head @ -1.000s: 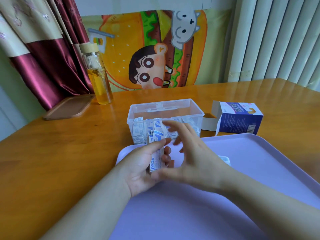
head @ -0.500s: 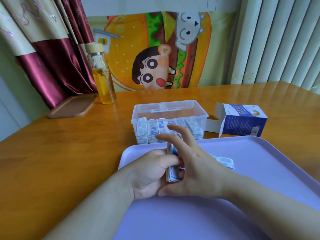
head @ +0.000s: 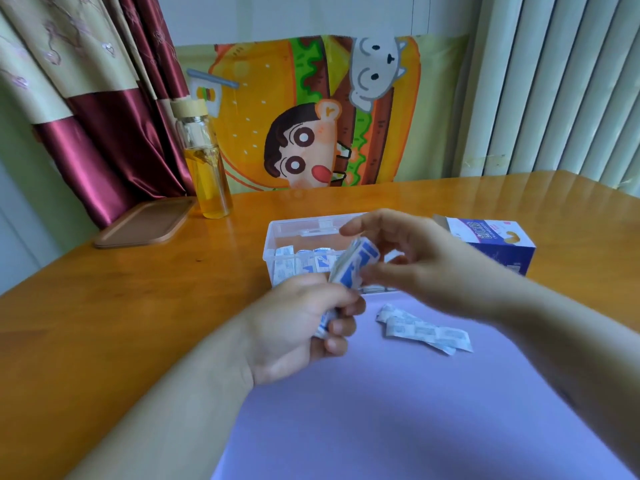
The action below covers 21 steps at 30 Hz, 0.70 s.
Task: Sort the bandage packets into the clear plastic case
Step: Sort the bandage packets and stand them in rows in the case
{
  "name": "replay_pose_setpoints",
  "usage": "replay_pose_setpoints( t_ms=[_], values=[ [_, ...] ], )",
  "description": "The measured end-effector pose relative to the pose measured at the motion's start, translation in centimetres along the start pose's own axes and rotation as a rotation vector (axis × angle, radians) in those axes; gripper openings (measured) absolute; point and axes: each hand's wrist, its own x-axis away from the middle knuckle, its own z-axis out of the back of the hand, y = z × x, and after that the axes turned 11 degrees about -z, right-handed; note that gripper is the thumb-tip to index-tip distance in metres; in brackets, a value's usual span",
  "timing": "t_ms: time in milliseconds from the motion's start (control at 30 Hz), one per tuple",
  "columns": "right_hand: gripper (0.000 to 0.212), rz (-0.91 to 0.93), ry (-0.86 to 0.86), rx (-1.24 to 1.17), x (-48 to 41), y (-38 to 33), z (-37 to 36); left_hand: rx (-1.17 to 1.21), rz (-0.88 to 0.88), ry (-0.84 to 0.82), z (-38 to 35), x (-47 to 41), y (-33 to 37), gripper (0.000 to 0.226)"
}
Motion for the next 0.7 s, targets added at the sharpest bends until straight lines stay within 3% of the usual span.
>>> replay_pose_setpoints(
  t_ms=[67, 267, 367, 533, 700],
  values=[
    [0.016, -0.019, -0.001, -0.002, -1.6, -0.8, 1.1, -0.025, -0.035, 0.004, 0.1, -1.3, 1.5, 0.018],
    [0.009, -0.092, 0.076, -0.099, -7.7, -1.4, 3.1, -0.183, -0.175, 0.118, 0.4, -6.7, 5.1, 0.017],
    [0.01, -0.213, 0.084, -0.075, -10.6, -0.2, 4.2, -0.296, -0.151, 0.093, 1.1, -9.1, 6.1, 0.019],
    [0.013, -0.501, -0.144, 0.113, -13.1, 2.3, 4.7, -0.808, 0.015, 0.119, 3.4, -12.2, 5.7, 0.032],
    [0.014, -0.564, -0.355, 0.364, -14.4, 3.2, 3.2, -1.13, 0.083, 0.049, 3.5, -13.9, 4.0, 0.035]
  ],
)
